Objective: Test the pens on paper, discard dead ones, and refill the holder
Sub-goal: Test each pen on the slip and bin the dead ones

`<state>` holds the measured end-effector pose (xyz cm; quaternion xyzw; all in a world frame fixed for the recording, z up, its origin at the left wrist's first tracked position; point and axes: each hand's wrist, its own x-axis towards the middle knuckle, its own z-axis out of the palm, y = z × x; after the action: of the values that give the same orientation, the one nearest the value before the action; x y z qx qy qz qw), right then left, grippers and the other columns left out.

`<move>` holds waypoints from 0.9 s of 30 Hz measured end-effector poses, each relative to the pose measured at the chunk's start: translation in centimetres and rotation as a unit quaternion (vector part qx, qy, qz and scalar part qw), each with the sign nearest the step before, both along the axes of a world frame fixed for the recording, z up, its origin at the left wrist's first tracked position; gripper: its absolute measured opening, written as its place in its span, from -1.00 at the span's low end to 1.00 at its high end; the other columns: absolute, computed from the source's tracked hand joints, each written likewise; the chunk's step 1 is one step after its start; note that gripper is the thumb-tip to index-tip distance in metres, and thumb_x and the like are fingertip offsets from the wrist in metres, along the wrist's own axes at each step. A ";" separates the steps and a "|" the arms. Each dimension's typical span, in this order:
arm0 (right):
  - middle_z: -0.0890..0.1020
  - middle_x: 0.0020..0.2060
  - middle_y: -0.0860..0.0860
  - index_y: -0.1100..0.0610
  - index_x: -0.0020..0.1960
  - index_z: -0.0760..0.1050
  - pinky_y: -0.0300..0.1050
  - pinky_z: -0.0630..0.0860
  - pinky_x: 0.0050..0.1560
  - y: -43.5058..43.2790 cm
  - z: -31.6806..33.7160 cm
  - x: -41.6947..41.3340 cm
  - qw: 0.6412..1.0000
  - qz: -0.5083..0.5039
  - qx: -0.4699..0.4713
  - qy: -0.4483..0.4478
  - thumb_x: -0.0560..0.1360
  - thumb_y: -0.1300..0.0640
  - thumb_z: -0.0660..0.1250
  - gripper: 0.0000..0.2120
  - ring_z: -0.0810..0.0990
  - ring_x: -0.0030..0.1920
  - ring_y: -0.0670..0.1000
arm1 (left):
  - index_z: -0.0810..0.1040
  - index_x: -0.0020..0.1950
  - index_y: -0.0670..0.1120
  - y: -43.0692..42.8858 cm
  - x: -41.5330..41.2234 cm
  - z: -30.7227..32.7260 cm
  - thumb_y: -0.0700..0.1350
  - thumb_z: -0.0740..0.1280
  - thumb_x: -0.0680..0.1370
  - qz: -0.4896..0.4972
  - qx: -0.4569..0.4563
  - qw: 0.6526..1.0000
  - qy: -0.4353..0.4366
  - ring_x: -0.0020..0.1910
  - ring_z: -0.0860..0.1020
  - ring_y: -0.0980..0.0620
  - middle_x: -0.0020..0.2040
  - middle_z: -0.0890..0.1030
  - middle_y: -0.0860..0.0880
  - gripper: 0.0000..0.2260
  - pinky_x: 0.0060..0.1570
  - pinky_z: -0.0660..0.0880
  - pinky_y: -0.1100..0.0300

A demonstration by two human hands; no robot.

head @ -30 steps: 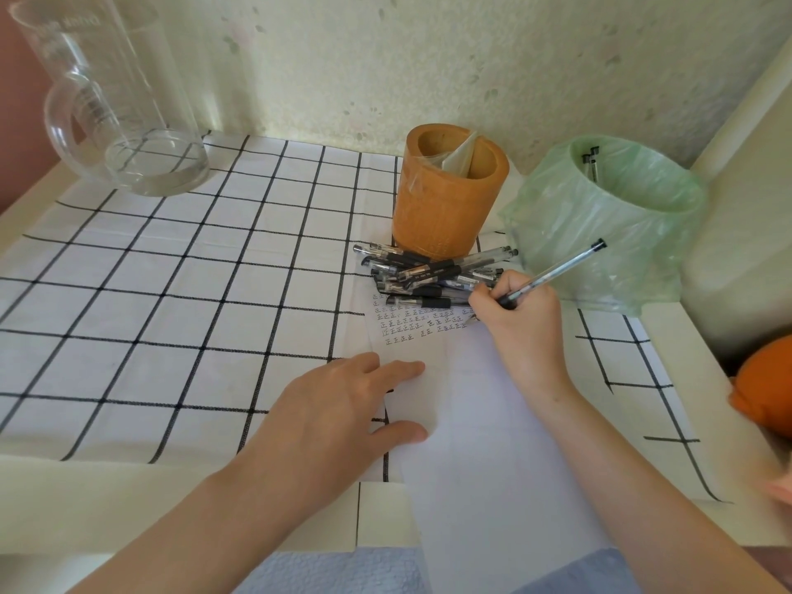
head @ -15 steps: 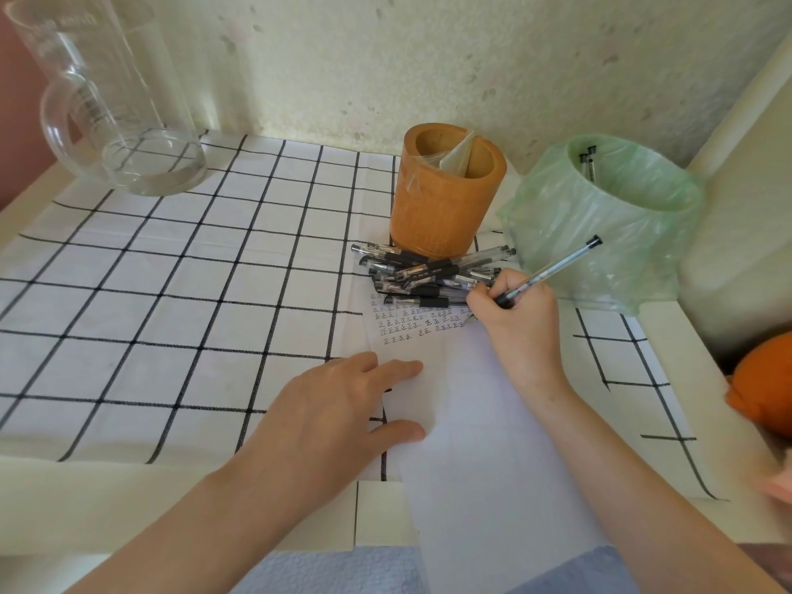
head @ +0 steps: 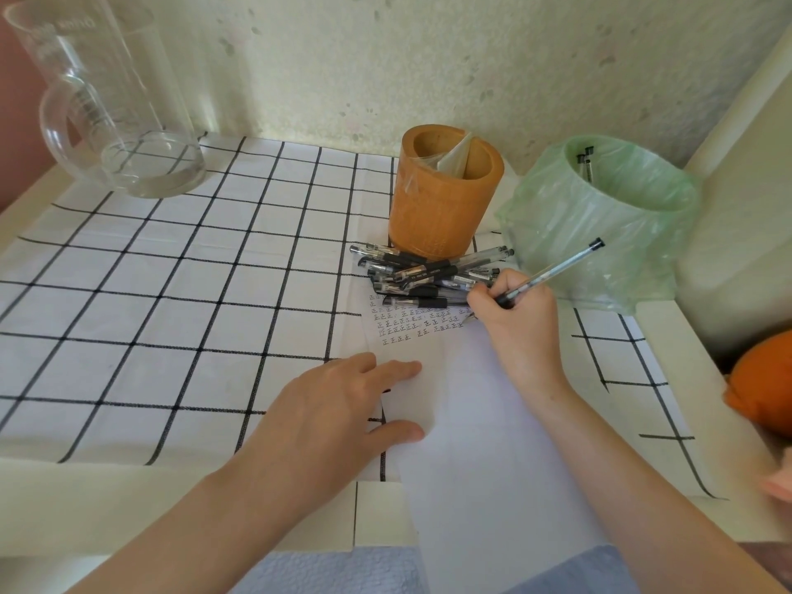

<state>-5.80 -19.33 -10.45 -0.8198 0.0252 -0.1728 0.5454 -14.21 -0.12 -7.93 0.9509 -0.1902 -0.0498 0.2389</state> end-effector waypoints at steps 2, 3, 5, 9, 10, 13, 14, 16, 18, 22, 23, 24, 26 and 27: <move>0.29 -0.59 -0.06 0.09 -0.46 0.25 -0.20 0.21 -0.42 -0.1 0.3 0.0 0.999 -0.008 0.048 0.013 0.45 0.30 0.35 -0.60 0.23 -0.49 -0.06 | 0.20 0.41 0.24 0.0 -0.1 0.1 0.24 0.16 0.49 0.004 -0.022 1.000 0.004 -0.14 0.42 0.20 -0.17 0.37 0.18 -0.51 -0.13 0.35 0.37; 0.30 -0.60 -0.04 0.09 -0.46 0.25 -0.20 0.21 -0.42 -0.2 0.6 -0.1 0.997 -0.009 0.076 0.017 0.46 0.26 0.36 -0.59 0.24 -0.50 -0.03 | 0.19 0.43 0.21 0.1 -0.1 0.2 0.19 0.13 0.52 0.013 -0.049 0.999 -0.001 -0.16 0.41 0.22 -0.17 0.37 0.18 -0.53 -0.10 0.34 0.40; 0.31 -0.64 -0.06 0.09 -0.45 0.26 -0.24 0.23 -0.47 -0.1 1.7 -0.5 0.991 0.004 0.135 0.022 0.49 0.17 0.39 -0.58 0.25 -0.56 -0.03 | 0.18 0.43 0.15 0.2 -0.1 0.4 0.02 0.07 0.59 0.044 -0.132 0.990 0.004 -0.11 0.40 0.28 -0.14 0.38 0.21 -0.61 -0.05 0.27 0.52; 0.39 -0.62 -0.02 0.16 -0.34 0.44 -0.25 0.15 -0.56 0.1 4.4 -1.4 0.949 0.052 0.295 0.099 0.56 0.00 0.25 -0.64 0.29 -0.59 -0.05 | 0.14 0.43 0.15 0.1 0.6 0.6 -0.29 0.07 0.60 0.068 -0.284 0.956 0.037 -0.01 0.46 0.22 -0.03 0.49 0.19 -0.51 -0.04 0.33 0.51; 0.39 -0.61 -0.02 0.17 -0.32 0.44 -0.25 0.13 -0.57 0.2 4.9 -1.8 0.934 0.071 0.327 0.124 0.57 0.02 0.22 -0.66 0.29 -0.59 -0.05 | 0.13 0.43 0.17 0.1 0.6 0.6 -0.32 0.11 0.59 0.066 -0.312 0.947 0.037 -0.04 0.51 0.18 -0.02 0.53 0.20 -0.47 -0.04 0.38 0.45; 0.42 -0.58 0.00 0.15 -0.30 0.39 -0.29 0.15 -0.61 0.7 5.5 -3.3 0.918 0.134 0.331 0.170 0.50 0.12 0.30 -0.77 0.33 -0.58 -0.05 | 0.08 0.44 0.20 -0.2 0.4 0.9 -0.32 0.24 0.54 0.065 -0.375 0.923 0.053 -0.05 0.61 0.13 0.06 0.55 0.22 -0.36 0.02 0.47 0.34; 0.44 -0.57 0.01 0.14 -0.32 0.39 -0.29 0.16 -0.62 0.9 5.6 -3.8 0.921 0.147 0.314 0.176 0.46 0.10 0.34 -0.77 0.35 -0.58 -0.04 | 0.07 0.45 0.20 -0.3 0.4 0.9 -0.31 0.27 0.52 0.064 -0.383 0.920 0.054 -0.05 0.62 0.14 0.09 0.54 0.22 -0.33 0.04 0.46 0.36; 0.46 -0.57 0.03 0.13 -0.34 0.39 -0.29 0.16 -0.62 1.3 5.7 -4.5 0.932 0.155 0.274 0.178 0.38 0.04 0.38 -0.75 0.36 -0.59 -0.03 | 0.06 0.45 0.19 -0.4 0.4 1.2 -0.28 0.31 0.50 0.066 -0.390 0.917 0.053 -0.06 0.63 0.16 0.13 0.53 0.21 -0.31 0.04 0.43 0.45; 0.42 -0.59 0.01 0.10 -0.38 0.37 -0.28 0.15 -0.61 1.5 5.8 -4.9 0.939 0.144 0.258 0.177 0.37 0.04 0.41 -0.72 0.29 -0.61 -0.04 | 0.05 0.46 0.17 -0.5 0.4 1.4 -0.26 0.33 0.48 0.067 -0.389 0.917 0.052 -0.08 0.63 0.18 0.14 0.53 0.20 -0.29 0.02 0.41 0.49; 0.35 -0.62 -0.02 0.08 -0.41 0.33 -0.28 0.14 -0.57 1.6 5.8 -4.9 0.941 0.131 0.263 0.170 0.40 0.11 0.42 -0.68 0.22 -0.61 -0.06 | 0.06 0.47 0.13 -0.7 0.2 1.6 -0.26 0.35 0.47 0.067 -0.376 0.923 0.045 -0.09 0.63 0.19 0.13 0.53 0.20 -0.28 0.01 0.41 0.49; 0.34 -0.62 -0.02 0.07 -0.42 0.33 -0.29 0.15 -0.56 1.6 5.8 -4.9 0.942 0.134 0.258 0.166 0.40 0.12 0.42 -0.68 0.22 -0.61 -0.06 | 0.06 0.47 0.13 -0.7 0.2 1.6 -0.27 0.35 0.47 0.067 -0.374 0.924 0.044 -0.09 0.63 0.20 0.14 0.53 0.20 -0.28 0.00 0.40 0.50; 0.34 -0.62 -0.02 0.07 -0.44 0.34 -0.29 0.16 -0.55 1.7 5.8 -4.9 0.945 0.138 0.250 0.162 0.40 0.13 0.42 -0.67 0.22 -0.61 -0.07 | 0.07 0.47 0.14 -0.7 0.1 1.6 -0.27 0.35 0.47 0.067 -0.372 0.925 0.043 -0.09 0.63 0.21 0.14 0.53 0.19 -0.28 0.00 0.40 0.51; 0.35 -0.62 -0.02 0.09 -0.43 0.36 -0.30 0.16 -0.55 1.9 5.7 -4.9 0.949 0.150 0.233 0.151 0.42 0.18 0.42 -0.67 0.23 -0.61 -0.08 | 0.07 0.47 0.14 -0.7 0.1 1.7 -0.27 0.36 0.47 0.066 -0.370 0.926 0.043 -0.09 0.63 0.22 0.14 0.53 0.19 -0.28 -0.01 0.40 0.51; 0.34 -0.62 -0.03 0.09 -0.43 0.36 -0.30 0.15 -0.55 2.0 5.5 -4.9 0.951 0.157 0.224 0.146 0.43 0.20 0.42 -0.67 0.23 -0.61 -0.09 | 0.08 0.47 0.14 -0.7 0.1 1.7 -0.27 0.36 0.46 0.065 -0.371 0.925 0.043 -0.09 0.63 0.22 0.14 0.53 0.20 -0.29 -0.01 0.40 0.51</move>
<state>-10.66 -17.32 -4.92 -0.6864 0.0139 0.0471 0.7256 -14.14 -0.84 -6.26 0.8018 -0.1225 -0.0007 0.5850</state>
